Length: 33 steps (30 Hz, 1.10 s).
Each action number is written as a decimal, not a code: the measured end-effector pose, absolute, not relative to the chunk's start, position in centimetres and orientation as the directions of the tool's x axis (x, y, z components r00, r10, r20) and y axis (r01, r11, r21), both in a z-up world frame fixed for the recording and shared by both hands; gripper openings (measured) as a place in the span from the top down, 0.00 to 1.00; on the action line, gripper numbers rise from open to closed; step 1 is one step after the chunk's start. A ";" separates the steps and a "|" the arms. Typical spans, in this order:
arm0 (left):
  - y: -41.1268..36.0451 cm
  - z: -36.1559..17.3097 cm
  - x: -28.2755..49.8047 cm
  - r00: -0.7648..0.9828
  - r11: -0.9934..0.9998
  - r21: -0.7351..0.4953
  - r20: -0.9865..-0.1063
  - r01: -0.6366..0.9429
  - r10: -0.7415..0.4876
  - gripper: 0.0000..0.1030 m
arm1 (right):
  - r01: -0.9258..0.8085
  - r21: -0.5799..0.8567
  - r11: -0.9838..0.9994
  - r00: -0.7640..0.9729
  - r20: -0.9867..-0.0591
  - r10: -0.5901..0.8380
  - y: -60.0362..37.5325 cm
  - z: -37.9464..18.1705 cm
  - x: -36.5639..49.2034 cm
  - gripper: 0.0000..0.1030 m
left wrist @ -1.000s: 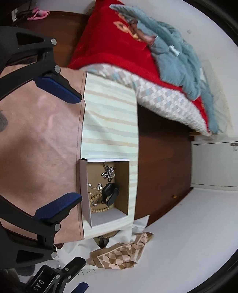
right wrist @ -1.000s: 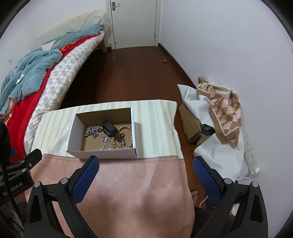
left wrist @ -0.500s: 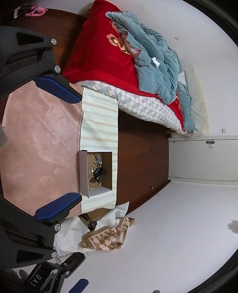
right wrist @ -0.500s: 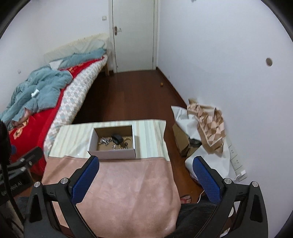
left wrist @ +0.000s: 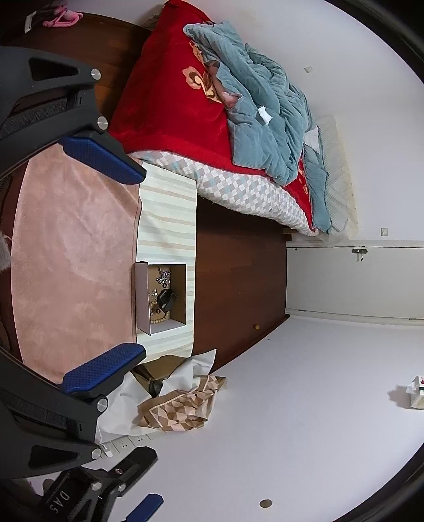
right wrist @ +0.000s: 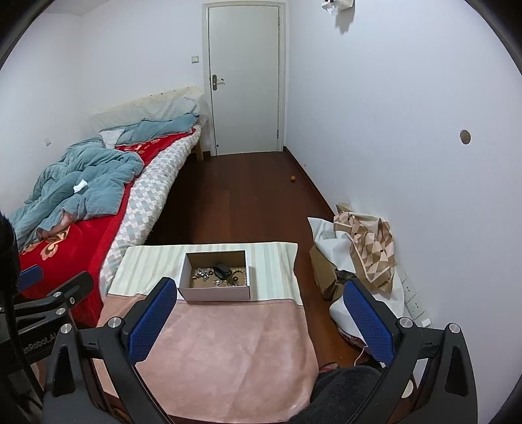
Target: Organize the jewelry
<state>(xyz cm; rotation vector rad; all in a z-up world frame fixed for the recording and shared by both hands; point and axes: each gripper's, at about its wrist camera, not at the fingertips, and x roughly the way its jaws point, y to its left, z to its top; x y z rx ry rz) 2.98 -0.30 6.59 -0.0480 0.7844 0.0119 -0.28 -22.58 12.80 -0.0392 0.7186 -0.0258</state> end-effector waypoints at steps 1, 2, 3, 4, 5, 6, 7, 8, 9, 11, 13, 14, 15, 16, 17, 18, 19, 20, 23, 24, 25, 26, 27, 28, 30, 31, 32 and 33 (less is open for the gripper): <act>-0.2 6.7 3.0 0.709 0.999 -0.040 -0.705 -0.031 -0.006 0.03 | 0.007 -0.043 0.999 0.750 -0.661 -0.034 -22.5 12.8 -0.3 0.00; -0.1 6.8 3.1 0.710 0.999 -0.039 -0.704 -0.031 -0.005 0.03 | 0.006 -0.041 0.999 0.747 -0.664 -0.031 -22.5 12.8 -0.2 0.00; -0.1 6.8 3.1 0.711 0.999 -0.038 -0.703 -0.032 -0.004 0.03 | 0.004 -0.042 0.999 0.744 -0.668 -0.031 -22.4 12.7 -0.1 0.00; -0.1 6.8 3.3 0.710 0.999 -0.035 -0.704 -0.033 -0.001 0.03 | 0.004 -0.043 0.999 0.742 -0.670 -0.032 -22.5 12.6 0.1 0.00; -0.1 6.7 3.5 0.709 0.999 -0.033 -0.705 -0.036 0.002 0.03 | 0.004 -0.044 0.999 0.739 -0.673 -0.033 -22.4 12.4 0.4 0.00; -0.1 6.6 3.7 0.709 0.999 -0.034 -0.706 -0.037 0.002 0.03 | 0.006 -0.045 0.999 0.736 -0.676 -0.034 -22.4 12.2 0.7 0.00; -0.1 6.4 3.9 0.707 0.999 -0.032 -0.707 -0.039 0.005 0.03 | 0.008 -0.048 0.999 0.733 -0.679 -0.038 -22.3 12.0 1.0 0.00; -0.2 6.2 4.2 0.704 0.999 -0.030 -0.710 -0.041 0.008 0.03 | 0.012 -0.049 0.999 0.730 -0.683 -0.042 -22.4 11.8 1.5 0.00; -0.2 6.0 4.5 0.702 0.999 -0.031 -0.712 -0.039 0.006 0.03 | 0.014 -0.048 0.999 0.727 -0.685 -0.044 -22.5 11.5 1.8 0.00; -0.2 5.4 5.5 0.695 0.999 -0.028 -0.719 -0.035 0.004 0.02 | 0.022 -0.056 0.998 0.719 -0.692 -0.055 -22.5 11.0 2.9 0.00; -0.1 4.8 6.3 0.686 0.999 -0.029 -0.728 -0.036 0.004 0.00 | 0.027 -0.057 0.998 0.713 -0.699 -0.059 -22.5 10.3 4.1 0.00; -0.2 4.6 6.8 0.684 0.999 -0.030 -0.729 -0.039 0.005 0.00 | 0.029 -0.060 0.998 0.710 -0.702 -0.063 -22.5 10.0 4.6 0.00; -0.2 4.3 7.4 0.681 0.999 -0.021 -0.732 -0.046 0.016 0.00 | 0.030 -0.065 0.997 0.705 -0.706 -0.067 -22.5 9.7 5.1 0.00; -0.2 4.0 7.9 0.677 0.999 -0.016 -0.736 -0.050 0.023 0.00 | 0.032 -0.065 0.997 0.701 -0.710 -0.069 -22.5 9.3 5.7 0.00; -0.2 3.7 8.5 0.673 0.998 -0.010 -0.739 -0.057 0.031 0.00 | 0.036 -0.070 0.997 0.697 -0.713 -0.075 -22.5 8.8 6.3 0.00; -0.3 3.4 9.0 0.669 0.998 -0.003 -0.742 -0.063 0.040 0.00 | 0.040 -0.081 0.996 0.688 -0.720 -0.086 -22.5 8.2 7.1 0.00; -0.3 3.1 9.5 0.662 0.998 0.002 -0.748 -0.067 0.046 0.00 | 0.043 -0.079 0.996 0.682 -0.726 -0.087 -22.5 7.8 7.8 0.00; -0.3 2.8 10.0 0.655 0.998 0.003 -0.754 -0.069 0.048 0.00 | 0.046 -0.078 0.996 0.673 -0.734 -0.089 -22.5 7.4 8.4 0.00; -0.3 1.7 11.6 0.633 0.997 0.016 -0.771 -0.081 0.064 0.00 | 0.043 -0.068 0.997 0.641 -0.764 -0.079 -22.7 5.8 10.3 0.00; -0.2 1.5 12.0 0.628 0.997 0.014 -0.775 -0.081 0.062 0.00 | 0.044 -0.072 0.996 0.632 -0.770 -0.083 -22.7 5.4 10.8 0.00; -0.2 1.2 12.5 0.621 0.996 0.019 -0.781 -0.085 0.068 0.00 | 0.039 -0.075 0.996 0.622 -0.778 -0.083 -22.7 4.9 11.4 0.00; -0.3 0.8 13.0 0.612 0.996 0.024 -0.788 -0.082 0.070 0.00 | 0.038 -0.074 0.997 0.619 -0.781 -0.081 -22.7 4.7 11.8 0.00; -0.3 0.4 13.4 0.602 0.997 0.021 -0.796 -0.077 0.063 0.00 | 0.038 -0.077 0.996 0.614 -0.785 -0.084 -22.6 4.3 12.2 0.00; -0.2 0.0 13.9 0.586 0.997 0.010 -0.808 -0.076 0.053 0.00 | 0.034 -0.082 0.996 0.607 -0.790 -0.085 -22.5 4.0 12.6 0.00; -0.2 -0.7 14.8 0.567 0.997 0.002 -0.822 -0.073 0.043 0.00 | 0.030 -0.085 0.996 0.596 -0.798 -0.086 -22.4 3.5 13.4 0.00; -0.2 -1.0 15.1 0.558 0.997 0.002 -0.828 -0.073 0.043 0.00 | 0.028 -0.087 0.996 0.594 -0.800 -0.087 -22.3 3.3 13.7 0.00; -0.2 -1.2 15.4 0.552 0.997 0.003 -0.832 -0.075 0.044 0.00 | 0.029 -0.093 0.995 0.591 -0.802 -0.092 -22.2 3.1 14.1 0.00; -0.2 -1.4 15.7 0.546 0.997 0.006 -0.836 -0.078 0.048 0.00 | 0.027 -0.095 0.995 0.585 -0.805 -0.093 -22.2 2.9 14.4 0.00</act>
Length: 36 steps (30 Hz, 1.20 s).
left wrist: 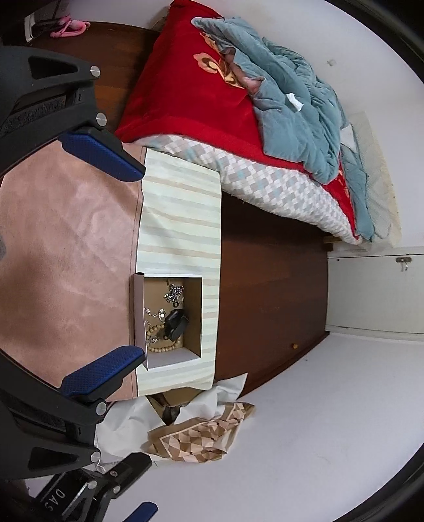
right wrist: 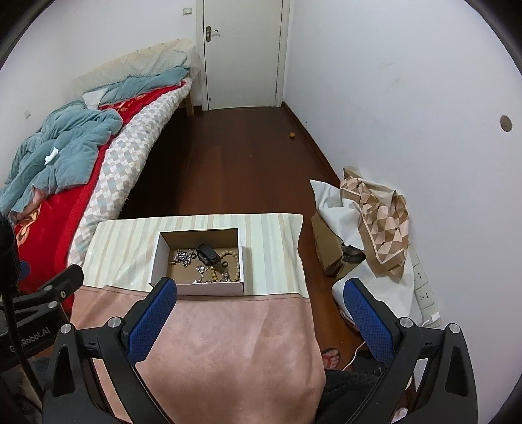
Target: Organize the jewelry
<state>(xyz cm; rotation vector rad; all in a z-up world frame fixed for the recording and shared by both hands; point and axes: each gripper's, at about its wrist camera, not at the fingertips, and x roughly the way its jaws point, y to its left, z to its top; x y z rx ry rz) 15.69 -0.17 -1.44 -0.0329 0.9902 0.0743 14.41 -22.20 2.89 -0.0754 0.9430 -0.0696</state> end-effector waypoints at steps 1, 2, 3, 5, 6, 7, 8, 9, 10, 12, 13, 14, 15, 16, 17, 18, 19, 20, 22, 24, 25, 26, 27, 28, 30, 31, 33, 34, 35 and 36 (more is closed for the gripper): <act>-0.1 -1.6 15.9 0.542 0.997 0.006 -0.839 -0.080 0.048 0.00 | 0.026 -0.095 0.995 0.583 -0.807 -0.092 -22.1 2.9 14.6 0.00; -0.1 -1.7 16.0 0.539 0.997 0.005 -0.841 -0.080 0.048 0.00 | 0.027 -0.100 0.995 0.580 -0.809 -0.097 -22.1 2.6 14.9 0.00; -0.1 -1.9 16.2 0.535 0.997 0.010 -0.843 -0.081 0.052 0.00 | 0.027 -0.101 0.994 0.578 -0.810 -0.098 -22.1 2.5 15.0 0.00; -0.1 -2.2 16.5 0.526 0.997 0.014 -0.849 -0.080 0.054 0.00 | 0.027 -0.096 0.995 0.568 -0.817 -0.094 -22.2 2.2 15.5 0.00; -0.1 -2.3 16.6 0.524 0.997 0.016 -0.850 -0.081 0.056 0.00 | 0.027 -0.097 0.995 0.565 -0.819 -0.095 -22.3 2.1 15.6 0.00; 0.0 -2.4 16.6 0.523 0.997 0.015 -0.851 -0.080 0.055 0.00 | 0.027 -0.093 0.995 0.562 -0.822 -0.092 -22.3 2.0 15.7 0.00; -0.1 -2.4 16.7 0.521 0.997 0.016 -0.852 -0.078 0.054 0.00 | 0.027 -0.090 0.996 0.559 -0.824 -0.089 -22.3 1.9 15.7 0.00; -0.1 -2.5 16.8 0.520 0.997 0.017 -0.852 -0.078 0.055 0.00 | 0.027 -0.090 0.996 0.558 -0.825 -0.090 -22.4 1.9 15.7 0.00; -0.1 -2.5 16.8 0.519 0.997 0.016 -0.853 -0.077 0.054 0.00 | 0.027 -0.090 0.996 0.557 -0.825 -0.090 -22.4 1.8 15.7 0.00; -0.1 -2.6 16.8 0.517 0.997 0.015 -0.855 -0.073 0.050 0.00 | 0.027 -0.084 0.996 0.555 -0.828 -0.085 -22.4 1.7 15.7 0.00; -0.2 -2.6 16.8 0.517 0.997 0.015 -0.855 -0.072 0.050 0.00 | 0.026 -0.084 0.996 0.554 -0.828 -0.084 -22.4 1.7 15.7 0.00; -0.3 -2.6 16.8 0.517 0.998 0.014 -0.855 -0.069 0.048 0.00 | 0.026 -0.085 0.996 0.554 -0.828 -0.085 -22.4 1.6 15.6 0.00; -0.3 -2.6 16.8 0.517 0.998 0.013 -0.855 -0.067 0.046 0.00 | 0.026 -0.084 0.996 0.553 -0.829 -0.084 -22.4 1.6 15.6 0.00; -0.3 -2.6 16.7 0.517 0.998 0.013 -0.855 -0.067 0.046 0.00 | 0.026 -0.082 0.996 0.553 -0.829 -0.083 -22.4 1.7 15.7 0.00; -0.3 -2.6 16.7 0.517 0.998 0.011 -0.855 -0.067 0.044 0.00 | 0.027 -0.081 0.996 0.553 -0.829 -0.082 -22.4 1.6 15.7 0.00; -0.3 -2.6 16.7 0.517 0.998 0.008 -0.855 -0.068 0.043 0.00 | 0.026 -0.079 0.997 0.553 -0.829 -0.080 -22.4 1.6 15.6 0.00; -0.3 -2.6 16.7 0.518 0.997 0.007 -0.854 -0.072 0.043 0.00 | 0.027 -0.078 0.997 0.552 -0.830 -0.080 -22.4 1.6 15.7 0.00; -0.3 -2.6 16.6 0.520 0.997 0.004 -0.853 -0.074 0.042 0.00 | 0.026 -0.076 0.997 0.551 -0.831 -0.078 -22.4 1.5 15.6 0.00; -0.2 -2.6 16.6 0.521 0.997 0.008 -0.852 -0.073 0.045 0.00 | 0.024 -0.072 0.997 0.550 -0.832 -0.073 -22.5 1.5 15.7 0.00; -0.2 -2.5 16.6 0.526 0.997 0.012 -0.849 -0.073 0.048 0.00 | 0.021 -0.073 0.997 0.550 -0.832 -0.073 -22.4 1.4 15.7 0.00; -0.1 -2.5 16.5 0.527 0.997 0.011 -0.848 -0.073 0.048 0.00 | 0.020 -0.071 0.997 0.551 -0.832 -0.070 -22.4 1.4 15.6 0.00; -0.1 -2.5 16.6 0.527 0.997 0.010 -0.848 -0.073 0.047 0.00 | 0.018 -0.069 0.997 0.550 -0.832 -0.068 -22.4 1.4 15.6 0.00; -0.2 -2.5 16.5 0.527 0.997 0.012 -0.848 -0.071 0.047 0.00 | 0.018 -0.069 0.997 0.551 -0.832 -0.068 -22.5 1.4 15.6 0.00; -0.2 -2.5 16.5 0.530 0.997 0.011 -0.847 -0.070 0.046 0.00 | 0.019 -0.071 0.997 0.552 -0.831 -0.069 -22.5 1.4 15.6 0.00; -0.3 -2.5 16.5 0.528 0.998 0.009 -0.848 -0.069 0.045 0.00 | 0.018 -0.071 0.997 0.550 -0.832 -0.069 -22.5 1.3 15.7 0.00; -0.3 -2.5 16.6 0.527 0.998 0.008 -0.849 -0.069 0.043 0.00 | 0.019 -0.070 0.997 0.549 -0.833 -0.069 -22.5 1.3 15.6 0.00; -0.3 -2.6 16.6 0.526 0.998 0.007 -0.849 -0.069 0.042 0.00 | 0.021 -0.070 0.997 0.548 -0.834 -0.070 -22.5 1.2 15.7 0.00; -0.3 -2.6 16.7 0.525 0.998 0.004 -0.850 -0.069 0.040 0.00 | 0.021 -0.071 0.997 0.548 -0.834 -0.071 -22.6 1.2 15.8 0.00; -0.3 -2.6 16.8 0.525 0.998 0.005 -0.850 -0.070 0.041 0.00 | 0.023 -0.074 0.997 0.548 -0.833 -0.074 -22.7 1.1 15.9 0.00; -0.3 -2.6 16.8 0.526 0.998 0.007 -0.850 -0.069 0.042 0.00 | 0.024 -0.072 0.997 0.548 -0.833 -0.073 -22.7 1.1 15.9 0.00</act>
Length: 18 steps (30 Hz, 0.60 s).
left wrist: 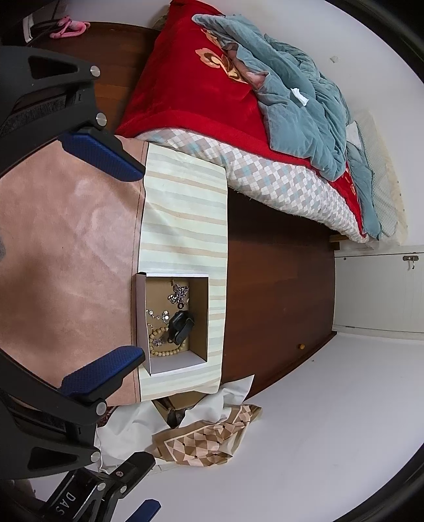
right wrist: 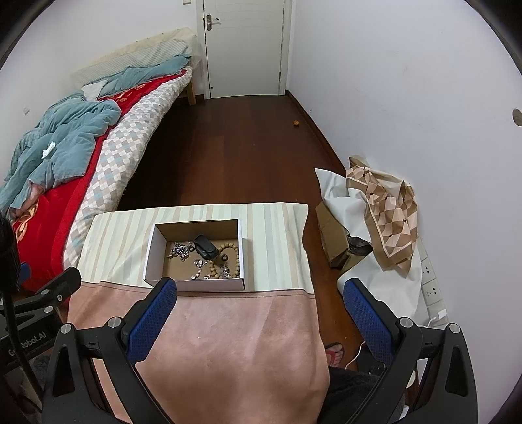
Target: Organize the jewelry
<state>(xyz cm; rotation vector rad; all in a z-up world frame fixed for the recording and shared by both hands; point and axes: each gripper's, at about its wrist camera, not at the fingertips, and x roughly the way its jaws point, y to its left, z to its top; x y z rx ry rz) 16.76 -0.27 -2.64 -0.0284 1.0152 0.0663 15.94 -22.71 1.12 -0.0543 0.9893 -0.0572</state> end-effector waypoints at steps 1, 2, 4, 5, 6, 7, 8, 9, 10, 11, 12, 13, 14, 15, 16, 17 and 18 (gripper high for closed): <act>-0.3 -2.7 16.8 0.526 0.998 0.007 -0.850 -0.068 0.042 0.00 | 0.023 -0.071 0.997 0.548 -0.834 -0.072 -22.8 1.0 16.0 0.00; -0.3 -2.7 16.8 0.527 0.998 0.005 -0.849 -0.068 0.041 0.00 | 0.023 -0.074 0.997 0.548 -0.833 -0.075 -22.8 1.0 16.1 0.00; -0.4 -2.7 16.9 0.530 0.998 0.011 -0.847 -0.069 0.046 0.00 | 0.022 -0.073 0.997 0.551 -0.832 -0.073 -22.8 1.0 16.1 0.00; -0.4 -2.7 16.9 0.534 0.998 0.011 -0.844 -0.069 0.046 0.00 | 0.021 -0.076 0.997 0.553 -0.829 -0.075 -22.7 1.1 16.2 0.00; -0.4 -2.8 17.1 0.537 0.998 0.012 -0.842 -0.068 0.047 0.00 | 0.022 -0.079 0.997 0.556 -0.828 -0.078 -22.6 1.0 16.2 0.00; -0.4 -2.8 17.2 0.539 0.998 0.013 -0.841 -0.067 0.047 0.00 | 0.021 -0.079 0.997 0.558 -0.826 -0.077 -22.6 1.0 16.3 0.00; -0.4 -2.7 17.2 0.544 0.998 0.011 -0.838 -0.066 0.045 0.00 | 0.020 -0.079 0.997 0.559 -0.825 -0.077 -22.5 1.1 16.3 0.00; -0.4 -2.7 17.2 0.547 0.998 0.010 -0.836 -0.066 0.045 0.00 | 0.020 -0.080 0.997 0.561 -0.824 -0.077 -22.5 1.1 16.4 0.00; -0.4 -2.7 17.2 0.549 0.998 0.008 -0.835 -0.063 0.042 0.00 | 0.021 -0.081 0.997 0.562 -0.823 -0.078 -22.5 1.1 16.3 0.00; -0.5 -2.6 17.3 0.551 0.998 0.004 -0.834 -0.060 0.036 0.00 | 0.022 -0.082 0.996 0.565 -0.821 -0.080 -22.5 1.1 16.4 0.00; -0.4 -2.6 17.2 0.553 0.998 0.002 -0.833 -0.058 0.034 0.00 | 0.023 -0.084 0.996 0.567 -0.819 -0.082 -22.4 1.1 16.4 0.00; -0.3 -2.6 17.2 0.555 0.998 0.002 -0.831 -0.057 0.033 0.00 | 0.024 -0.085 0.996 0.569 -0.818 -0.084 -22.4 1.1 16.3 0.00; -0.3 -2.6 17.2 0.556 0.998 0.000 -0.831 -0.056 0.031 0.00 | 0.026 -0.089 0.996 0.572 -0.816 -0.087 -22.4 1.1 16.4 0.00; -0.3 -2.7 17.2 0.556 0.999 -0.002 -0.831 -0.054 0.029 0.00 | 0.028 -0.092 0.995 0.574 -0.814 -0.091 -22.4 1.2 16.4 0.00; -0.3 -2.7 17.2 0.556 0.998 -0.005 -0.831 -0.055 0.027 0.00 | 0.029 -0.094 0.995 0.576 -0.812 -0.094 -22.3 1.2 16.4 0.00; -0.3 -2.7 17.2 0.557 0.999 -0.007 -0.830 -0.053 0.024 0.00 | 0.031 -0.100 0.995 0.578 -0.810 -0.099 -22.3 1.2 16.4 0.00; -0.2 -2.8 17.2 0.558 0.999 -0.007 -0.830 -0.051 0.023 0.00 | 0.031 -0.101 0.994 0.579 -0.809 -0.100 -22.3 1.2 16.4 0.00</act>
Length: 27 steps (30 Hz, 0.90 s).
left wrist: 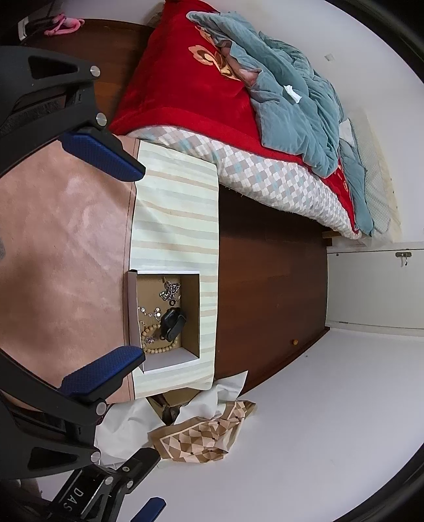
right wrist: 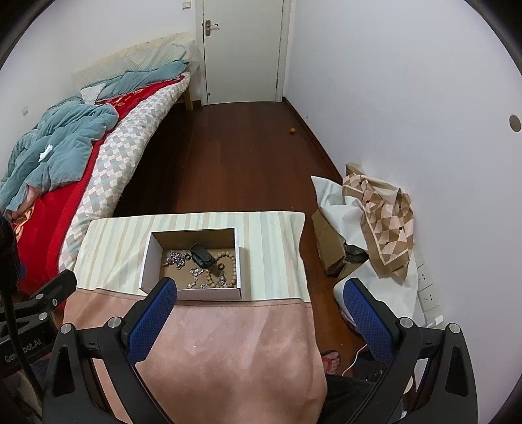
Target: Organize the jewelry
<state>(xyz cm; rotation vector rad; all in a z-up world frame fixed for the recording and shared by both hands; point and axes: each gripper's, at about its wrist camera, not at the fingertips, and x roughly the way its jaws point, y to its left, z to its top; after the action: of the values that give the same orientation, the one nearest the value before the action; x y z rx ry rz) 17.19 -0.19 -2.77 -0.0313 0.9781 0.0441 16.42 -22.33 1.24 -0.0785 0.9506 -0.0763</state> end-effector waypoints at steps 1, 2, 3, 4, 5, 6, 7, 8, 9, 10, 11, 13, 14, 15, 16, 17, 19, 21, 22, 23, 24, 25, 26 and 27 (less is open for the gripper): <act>-0.2 -2.8 17.2 0.559 0.999 -0.005 -0.829 -0.052 0.025 0.00 | 0.031 -0.099 0.995 0.581 -0.808 -0.099 -22.3 1.3 16.4 0.00; -0.1 -2.8 17.3 0.562 0.999 -0.006 -0.827 -0.053 0.025 0.00 | 0.032 -0.101 0.994 0.583 -0.806 -0.101 -22.2 1.3 16.5 0.00; -0.1 -2.8 17.2 0.564 0.999 -0.008 -0.825 -0.051 0.022 0.00 | 0.032 -0.104 0.994 0.584 -0.805 -0.103 -22.2 1.3 16.5 0.00; -0.1 -2.9 17.2 0.564 0.999 -0.010 -0.825 -0.049 0.020 0.00 | 0.032 -0.109 0.993 0.586 -0.804 -0.107 -22.1 1.3 16.5 0.00; -0.1 -2.9 17.3 0.564 0.999 -0.010 -0.825 -0.047 0.019 0.00 | 0.031 -0.113 0.993 0.586 -0.803 -0.110 -22.1 1.3 16.5 0.00; -0.1 -3.0 17.2 0.565 0.999 -0.010 -0.825 -0.045 0.017 0.00 | 0.031 -0.116 0.993 0.586 -0.802 -0.112 -22.0 1.2 16.6 0.00; -0.1 -3.0 17.2 0.565 0.999 -0.009 -0.825 -0.043 0.016 0.00 | 0.031 -0.118 0.993 0.586 -0.803 -0.113 -22.0 1.2 16.6 0.00; -0.1 -3.1 17.3 0.564 0.999 -0.008 -0.826 -0.043 0.017 0.00 | 0.031 -0.119 0.992 0.584 -0.804 -0.114 -22.0 1.1 16.6 0.00; -0.1 -3.3 17.3 0.562 0.999 -0.009 -0.827 -0.042 0.016 0.00 | 0.031 -0.120 0.992 0.582 -0.805 -0.115 -22.0 0.9 16.7 0.00; -0.1 -3.4 17.4 0.560 0.999 -0.010 -0.828 -0.041 0.015 0.00 | 0.031 -0.122 0.992 0.579 -0.807 -0.118 -22.0 0.8 16.7 0.00; -0.1 -3.5 17.5 0.558 0.999 -0.011 -0.830 -0.042 0.014 0.00 | 0.032 -0.122 0.992 0.576 -0.809 -0.118 -22.0 0.7 16.7 0.00; 0.0 -3.5 17.5 0.556 0.999 -0.014 -0.831 -0.041 0.011 0.00 | 0.034 -0.123 0.992 0.572 -0.811 -0.120 -22.0 0.4 16.8 0.00; 0.0 -3.6 17.5 0.556 0.999 -0.014 -0.831 -0.042 0.012 0.00 | 0.034 -0.123 0.992 0.571 -0.812 -0.120 -22.0 0.3 16.8 0.00; 0.0 -3.5 17.5 0.557 0.999 -0.014 -0.831 -0.042 0.012 0.00 | 0.034 -0.122 0.992 0.570 -0.813 -0.120 -22.0 0.3 16.8 0.00; 0.0 -3.5 17.5 0.557 0.999 -0.016 -0.830 -0.040 0.009 0.00 | 0.034 -0.122 0.992 0.570 -0.813 -0.119 -22.0 0.3 16.7 0.00; 0.0 -3.6 17.5 0.558 0.999 -0.016 -0.830 -0.039 0.008 0.00 | 0.035 -0.122 0.992 0.571 -0.812 -0.120 -22.0 0.3 16.7 0.00; 0.0 -3.6 17.6 0.558 0.999 -0.017 -0.830 -0.038 0.007 0.00 | 0.035 -0.123 0.992 0.572 -0.812 -0.120 -22.0 0.2 16.7 0.00; 0.1 -3.5 17.5 0.559 0.999 -0.018 -0.829 -0.038 0.007 0.00 | 0.036 -0.123 0.992 0.574 -0.810 -0.121 -22.0 0.3 16.7 0.00; 0.1 -3.6 17.5 0.559 0.999 -0.018 -0.829 -0.037 0.005 0.00 | 0.037 -0.122 0.992 0.574 -0.810 -0.121 -21.9 0.3 16.8 0.00; 0.1 -3.5 17.5 0.559 0.999 -0.020 -0.829 -0.037 0.004 0.00 | 0.037 -0.120 0.992 0.574 -0.810 -0.119 -22.0 0.3 16.8 0.00; 0.1 -3.5 17.5 0.559 0.999 -0.018 -0.829 -0.038 0.006 0.00 | 0.038 -0.119 0.992 0.574 -0.810 -0.119 -22.0 0.4 16.8 0.00; 0.1 -3.5 17.5 0.559 0.999 -0.018 -0.829 -0.037 0.006 0.00 | 0.039 -0.124 0.992 0.575 -0.809 -0.123 -21.9 0.3 16.8 0.00; 0.1 -3.5 17.5 0.559 0.999 -0.019 -0.829 -0.036 0.004 0.00 | 0.038 -0.124 0.992 0.575 -0.809 -0.123 -21.9 0.4 16.8 0.00; 0.1 -3.5 17.5 0.559 0.999 -0.020 -0.829 -0.037 0.004 0.00 | 0.039 -0.120 0.992 0.575 -0.810 -0.120 -22.0 0.4 16.8 0.00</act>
<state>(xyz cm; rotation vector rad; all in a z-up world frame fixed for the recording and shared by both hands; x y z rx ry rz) 17.50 0.08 -3.48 -0.0365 0.9779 0.0241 16.82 -21.98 0.39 -0.0924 0.9546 -0.0934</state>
